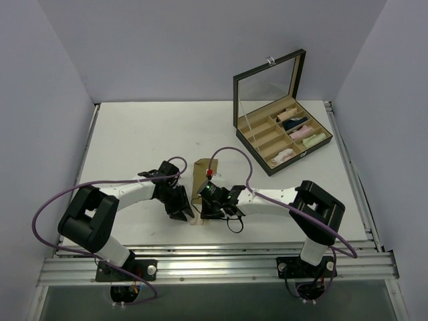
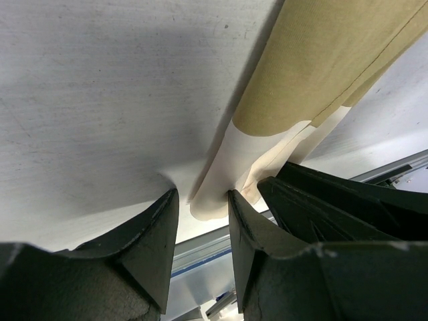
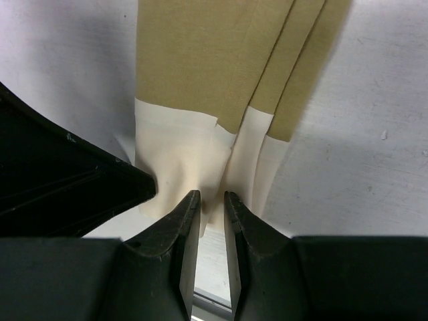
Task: Roll the underwear
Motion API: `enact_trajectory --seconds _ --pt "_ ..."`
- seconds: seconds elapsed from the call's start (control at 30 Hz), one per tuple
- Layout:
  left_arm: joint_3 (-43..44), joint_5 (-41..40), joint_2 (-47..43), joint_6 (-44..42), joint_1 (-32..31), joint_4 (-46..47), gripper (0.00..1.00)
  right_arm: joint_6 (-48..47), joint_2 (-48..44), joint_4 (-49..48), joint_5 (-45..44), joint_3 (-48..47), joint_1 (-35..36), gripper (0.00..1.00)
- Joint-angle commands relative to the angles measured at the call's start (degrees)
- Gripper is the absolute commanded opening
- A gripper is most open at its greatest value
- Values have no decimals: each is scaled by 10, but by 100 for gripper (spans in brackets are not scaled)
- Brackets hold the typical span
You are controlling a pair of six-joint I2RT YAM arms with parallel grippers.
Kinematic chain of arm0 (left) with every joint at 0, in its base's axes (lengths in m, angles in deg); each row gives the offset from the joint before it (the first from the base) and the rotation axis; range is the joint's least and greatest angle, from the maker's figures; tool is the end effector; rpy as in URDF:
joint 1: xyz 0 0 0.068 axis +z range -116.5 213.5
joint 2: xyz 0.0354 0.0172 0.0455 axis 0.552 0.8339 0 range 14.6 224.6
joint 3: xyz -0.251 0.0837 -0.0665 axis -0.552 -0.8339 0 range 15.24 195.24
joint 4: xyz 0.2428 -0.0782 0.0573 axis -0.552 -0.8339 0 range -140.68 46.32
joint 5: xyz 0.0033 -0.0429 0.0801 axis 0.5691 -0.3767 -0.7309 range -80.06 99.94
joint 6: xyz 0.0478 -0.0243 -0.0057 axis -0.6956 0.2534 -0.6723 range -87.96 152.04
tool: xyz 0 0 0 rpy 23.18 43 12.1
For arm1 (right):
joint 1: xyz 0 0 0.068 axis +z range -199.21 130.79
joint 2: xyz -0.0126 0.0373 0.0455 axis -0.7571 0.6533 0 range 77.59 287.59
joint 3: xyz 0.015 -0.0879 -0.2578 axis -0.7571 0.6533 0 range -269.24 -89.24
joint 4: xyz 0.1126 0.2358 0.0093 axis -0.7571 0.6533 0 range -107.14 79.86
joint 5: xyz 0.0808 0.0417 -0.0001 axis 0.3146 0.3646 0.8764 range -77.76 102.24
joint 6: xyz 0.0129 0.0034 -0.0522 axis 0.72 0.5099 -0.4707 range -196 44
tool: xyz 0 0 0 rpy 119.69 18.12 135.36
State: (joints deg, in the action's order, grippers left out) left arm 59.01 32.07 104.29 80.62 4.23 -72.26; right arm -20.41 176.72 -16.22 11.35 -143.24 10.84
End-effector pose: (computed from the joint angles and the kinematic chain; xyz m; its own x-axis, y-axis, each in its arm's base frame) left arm 0.2209 -0.1392 0.1402 -0.9616 -0.2574 0.0953 -0.2726 0.8553 -0.4406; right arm 0.1769 0.3059 0.1640 -0.9135 0.0671 -0.4014 -0.1899 0.8021 0.5662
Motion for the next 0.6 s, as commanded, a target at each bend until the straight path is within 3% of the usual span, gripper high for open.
enact_trajectory --seconds 0.0,0.2,0.3,0.57 --pt "13 -15 3 -16 -2 -11 44 -5 2 2 2 -15 3 17" --pt "12 -14 5 -17 -2 -10 44 -6 11 9 1 -19 5 15" --pt "14 -14 2 -18 -2 -14 44 -6 9 20 -3 -25 6 0" --pt "17 -17 -7 -15 -2 -21 45 -8 -24 66 -25 -36 6 0"
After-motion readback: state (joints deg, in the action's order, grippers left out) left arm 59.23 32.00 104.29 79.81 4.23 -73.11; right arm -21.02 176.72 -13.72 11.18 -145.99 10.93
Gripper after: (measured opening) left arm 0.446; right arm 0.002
